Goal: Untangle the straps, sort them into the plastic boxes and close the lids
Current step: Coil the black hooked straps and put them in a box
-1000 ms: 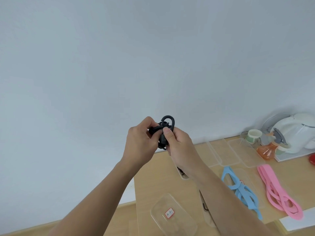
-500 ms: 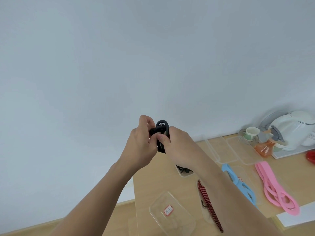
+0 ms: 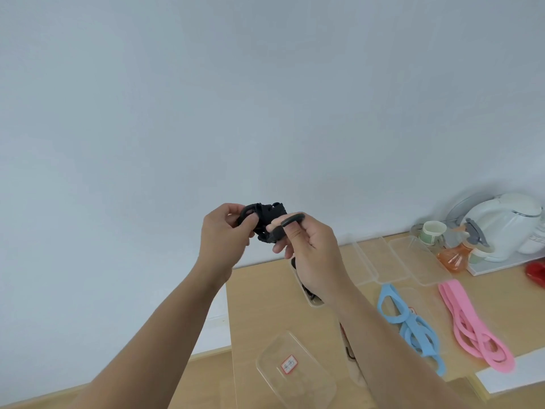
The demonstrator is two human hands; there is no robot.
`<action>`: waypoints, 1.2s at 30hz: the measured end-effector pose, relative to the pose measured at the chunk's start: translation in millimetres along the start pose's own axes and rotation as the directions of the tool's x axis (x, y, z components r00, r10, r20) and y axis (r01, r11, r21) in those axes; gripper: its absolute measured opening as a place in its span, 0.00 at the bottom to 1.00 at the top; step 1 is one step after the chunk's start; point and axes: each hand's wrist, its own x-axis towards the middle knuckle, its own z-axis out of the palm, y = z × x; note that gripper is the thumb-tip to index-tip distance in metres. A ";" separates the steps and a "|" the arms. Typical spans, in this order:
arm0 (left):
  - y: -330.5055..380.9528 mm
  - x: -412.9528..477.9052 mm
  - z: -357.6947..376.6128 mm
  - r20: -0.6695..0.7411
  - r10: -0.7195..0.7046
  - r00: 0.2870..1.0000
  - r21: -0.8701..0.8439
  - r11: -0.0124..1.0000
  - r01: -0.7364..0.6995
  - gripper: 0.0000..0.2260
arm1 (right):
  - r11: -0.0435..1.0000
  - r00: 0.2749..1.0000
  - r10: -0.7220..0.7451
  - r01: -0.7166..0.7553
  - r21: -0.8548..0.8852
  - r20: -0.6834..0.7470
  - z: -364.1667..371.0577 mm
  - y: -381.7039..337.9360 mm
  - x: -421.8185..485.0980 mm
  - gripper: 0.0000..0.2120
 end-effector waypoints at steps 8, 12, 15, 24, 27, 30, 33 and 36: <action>10.8 3.9 -12.8 0.071 -0.099 0.993 -0.194 0.975 0.111 0.03 | 1.000 0.998 -0.021 0.020 -0.013 -0.060 0.8 10.9 -5.9 0.14; 5.8 -1.9 -2.4 0.007 0.115 0.993 0.030 0.993 -0.116 0.04 | 0.999 0.996 0.034 -0.034 -0.004 -0.079 1.0 6.8 -4.9 0.20; -1.8 -7.5 4.2 -0.001 0.218 0.976 0.203 0.956 -0.213 0.07 | 0.994 0.995 0.099 -0.098 0.046 -0.027 -4.9 3.1 -3.2 0.21; -11.6 -23.6 3.1 0.220 0.685 0.695 0.352 0.609 -0.711 0.07 | 0.968 0.971 0.240 -0.241 0.071 0.021 -16.9 -5.7 6.9 0.29; -9.7 -22.3 2.1 0.278 0.759 0.588 0.389 0.471 -0.792 0.08 | 0.968 0.968 0.251 -0.251 0.002 -0.010 -16.6 -9.1 13.8 0.29; -8.2 -19.7 1.3 0.313 0.797 0.517 0.400 0.383 -0.833 0.07 | 0.949 0.971 0.237 -0.232 -0.214 -0.001 -17.3 -14.1 21.8 0.30; -6.2 -17.9 -1.1 0.331 0.809 0.485 0.383 0.355 -0.853 0.06 | 0.888 0.984 0.172 -0.137 -0.439 0.040 -17.2 -21.7 27.3 0.30; -4.8 -15.7 -2.5 0.392 0.800 0.454 0.360 0.321 -0.876 0.08 | 0.786 0.990 0.126 -0.058 -0.615 0.067 -15.1 -29.2 30.0 0.28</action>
